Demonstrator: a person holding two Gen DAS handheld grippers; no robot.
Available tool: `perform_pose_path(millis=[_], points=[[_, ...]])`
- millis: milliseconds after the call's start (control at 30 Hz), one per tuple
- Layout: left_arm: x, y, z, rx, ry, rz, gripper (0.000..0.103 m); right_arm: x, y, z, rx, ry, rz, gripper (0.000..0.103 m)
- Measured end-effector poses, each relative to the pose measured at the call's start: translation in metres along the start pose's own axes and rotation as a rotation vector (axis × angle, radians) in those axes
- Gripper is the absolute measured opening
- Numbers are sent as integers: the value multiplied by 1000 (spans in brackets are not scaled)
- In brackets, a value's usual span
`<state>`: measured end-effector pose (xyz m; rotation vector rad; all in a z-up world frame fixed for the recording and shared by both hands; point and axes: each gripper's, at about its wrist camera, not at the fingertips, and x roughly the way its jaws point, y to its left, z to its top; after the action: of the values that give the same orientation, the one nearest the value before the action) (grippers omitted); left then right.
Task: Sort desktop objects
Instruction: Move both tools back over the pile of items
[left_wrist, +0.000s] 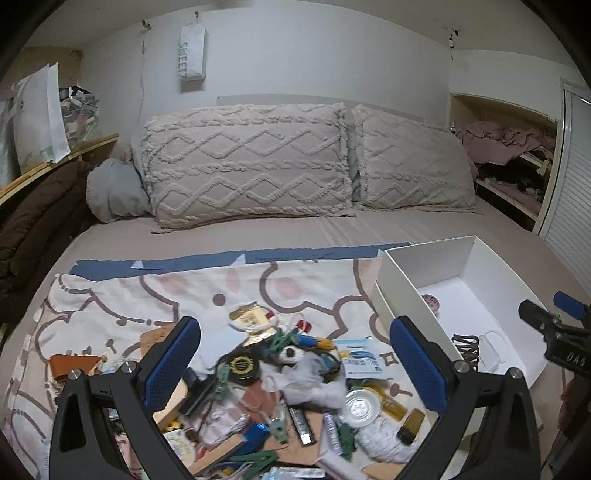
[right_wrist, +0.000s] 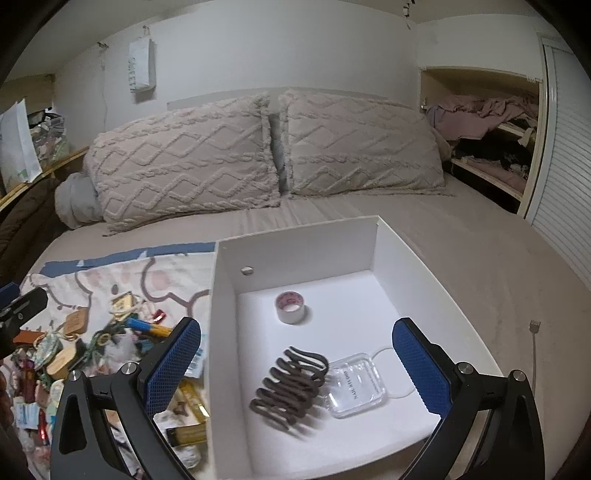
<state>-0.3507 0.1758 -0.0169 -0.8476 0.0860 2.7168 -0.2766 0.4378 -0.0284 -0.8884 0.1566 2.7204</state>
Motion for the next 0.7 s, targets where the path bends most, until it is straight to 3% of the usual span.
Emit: perform_pose_path(millis=[400,700], points=[[-60,52,0,-33,-73,69,103,-49,38,1,-35,-47,95,103],[-105,82,-20,-10,-111,99,103,-73,62,-18,-60,-43,170,103]])
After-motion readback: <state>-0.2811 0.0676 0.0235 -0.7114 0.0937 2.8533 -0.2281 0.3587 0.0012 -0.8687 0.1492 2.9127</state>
